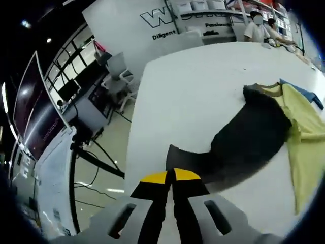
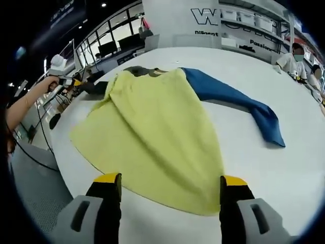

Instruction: Fold the garment on the visible template until the final outline fits inside the template.

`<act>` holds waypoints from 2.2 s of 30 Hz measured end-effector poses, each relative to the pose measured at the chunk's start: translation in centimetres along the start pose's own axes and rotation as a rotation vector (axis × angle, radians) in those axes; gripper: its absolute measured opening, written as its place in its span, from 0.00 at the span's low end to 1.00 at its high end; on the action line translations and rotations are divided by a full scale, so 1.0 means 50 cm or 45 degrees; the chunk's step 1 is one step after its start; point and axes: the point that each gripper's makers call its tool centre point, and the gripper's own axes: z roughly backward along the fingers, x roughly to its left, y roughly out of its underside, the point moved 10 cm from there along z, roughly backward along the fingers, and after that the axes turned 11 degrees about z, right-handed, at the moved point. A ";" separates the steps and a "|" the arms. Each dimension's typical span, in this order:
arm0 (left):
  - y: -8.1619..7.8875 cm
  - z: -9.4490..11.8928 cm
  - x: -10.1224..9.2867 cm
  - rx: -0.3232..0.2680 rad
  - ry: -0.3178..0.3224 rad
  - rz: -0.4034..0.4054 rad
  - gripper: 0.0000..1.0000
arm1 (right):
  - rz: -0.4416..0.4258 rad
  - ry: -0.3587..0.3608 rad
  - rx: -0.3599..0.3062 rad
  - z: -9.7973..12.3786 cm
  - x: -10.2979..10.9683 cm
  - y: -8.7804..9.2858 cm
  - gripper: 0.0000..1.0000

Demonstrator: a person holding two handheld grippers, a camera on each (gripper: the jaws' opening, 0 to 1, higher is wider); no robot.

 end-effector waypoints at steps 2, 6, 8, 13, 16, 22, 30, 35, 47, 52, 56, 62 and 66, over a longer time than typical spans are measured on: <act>-0.008 0.009 0.019 -0.020 -0.051 0.005 0.06 | -0.001 -0.002 0.000 0.000 0.000 0.000 0.78; -0.025 0.032 0.041 -0.066 -0.127 0.008 0.06 | 0.010 -0.011 0.008 -0.001 0.004 -0.002 0.81; -0.039 0.029 0.027 -0.124 -0.081 0.004 0.06 | 0.016 -0.010 0.012 -0.002 0.005 -0.002 0.81; -0.062 0.025 -0.051 -0.161 0.023 -0.165 0.06 | 0.010 -0.009 0.008 -0.002 0.004 -0.002 0.81; -0.076 0.022 -0.082 -0.171 0.056 -0.166 0.06 | 0.008 -0.008 0.008 -0.001 0.004 -0.002 0.81; -0.103 0.002 -0.165 -0.199 0.190 -0.179 0.06 | -0.004 -0.010 -0.001 -0.001 0.003 -0.002 0.81; -0.075 -0.024 -0.231 -0.168 0.273 -0.189 0.06 | -0.009 -0.014 -0.007 0.000 0.001 -0.001 0.81; -0.042 -0.043 -0.237 -0.111 0.242 -0.183 0.06 | -0.013 -0.018 -0.010 0.000 0.001 -0.001 0.81; 0.003 -0.024 -0.234 -0.097 0.460 -0.063 0.44 | -0.064 0.024 -0.078 0.034 -0.021 -0.008 0.82; 0.014 -0.010 -0.240 -0.104 0.478 -0.080 0.49 | -0.063 0.049 -0.087 0.039 -0.027 -0.009 0.82; 0.019 0.013 -0.247 -0.123 0.519 -0.063 0.54 | -0.054 0.058 -0.089 0.040 -0.027 -0.009 0.82; 0.034 0.060 -0.262 -0.134 0.596 -0.048 0.58 | -0.025 0.060 -0.095 0.040 -0.027 -0.012 0.83; 0.055 0.088 -0.276 -0.129 0.636 -0.055 0.60 | -0.024 0.055 -0.099 0.039 -0.030 -0.014 0.83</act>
